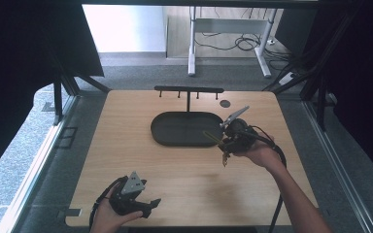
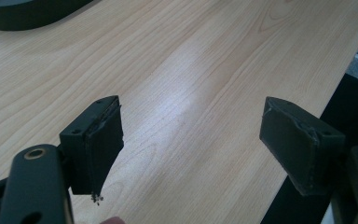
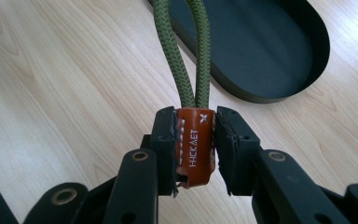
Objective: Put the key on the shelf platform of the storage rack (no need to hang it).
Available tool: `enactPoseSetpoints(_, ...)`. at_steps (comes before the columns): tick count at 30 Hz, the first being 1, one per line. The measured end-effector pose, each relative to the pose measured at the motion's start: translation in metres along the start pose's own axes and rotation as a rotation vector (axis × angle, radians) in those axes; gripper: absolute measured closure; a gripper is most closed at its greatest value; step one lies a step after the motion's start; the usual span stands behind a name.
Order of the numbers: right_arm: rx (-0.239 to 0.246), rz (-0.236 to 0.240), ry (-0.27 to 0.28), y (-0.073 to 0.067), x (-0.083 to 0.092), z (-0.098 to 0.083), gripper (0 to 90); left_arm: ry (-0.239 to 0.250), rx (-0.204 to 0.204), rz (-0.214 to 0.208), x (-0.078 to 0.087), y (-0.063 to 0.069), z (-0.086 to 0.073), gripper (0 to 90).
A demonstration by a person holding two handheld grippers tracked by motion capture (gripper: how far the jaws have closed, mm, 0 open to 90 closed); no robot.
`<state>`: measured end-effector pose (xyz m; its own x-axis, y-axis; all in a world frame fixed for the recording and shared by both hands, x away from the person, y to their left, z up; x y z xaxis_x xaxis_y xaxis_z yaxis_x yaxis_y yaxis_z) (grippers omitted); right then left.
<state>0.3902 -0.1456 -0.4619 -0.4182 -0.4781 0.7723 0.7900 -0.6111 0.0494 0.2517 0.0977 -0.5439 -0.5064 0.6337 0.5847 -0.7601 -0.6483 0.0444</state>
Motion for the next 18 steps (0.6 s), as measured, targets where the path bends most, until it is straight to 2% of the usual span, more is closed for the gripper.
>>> enactPoseSetpoints(5,-0.01,0.002,-0.005,0.005,-0.002,0.007,69.8,-0.006,-0.004,-0.002,-0.001,0.001,-0.001,21.9)
enactPoseSetpoints(14,0.002,0.005,-0.007,0.01,-0.009,0.021,69.8,-0.005,-0.003,-0.002,-0.001,0.0,-0.001,21.8)
enactPoseSetpoints(18,-0.011,0.008,-0.009,0.012,-0.011,0.023,69.8,-0.004,-0.004,-0.003,-0.001,0.0,-0.001,21.8)
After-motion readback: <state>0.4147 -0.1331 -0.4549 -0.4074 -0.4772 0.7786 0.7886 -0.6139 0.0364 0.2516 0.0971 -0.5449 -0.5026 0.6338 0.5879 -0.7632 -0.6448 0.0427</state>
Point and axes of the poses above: each handheld gripper's, and its own axes: x roughly backward along the jaws, z roughly out of its top, y roughly to its right, the point moved 10 cm from there along -x, roughly forward along the jaws, and after that the axes turned 10 degrees about y, right-handed, at the moved point
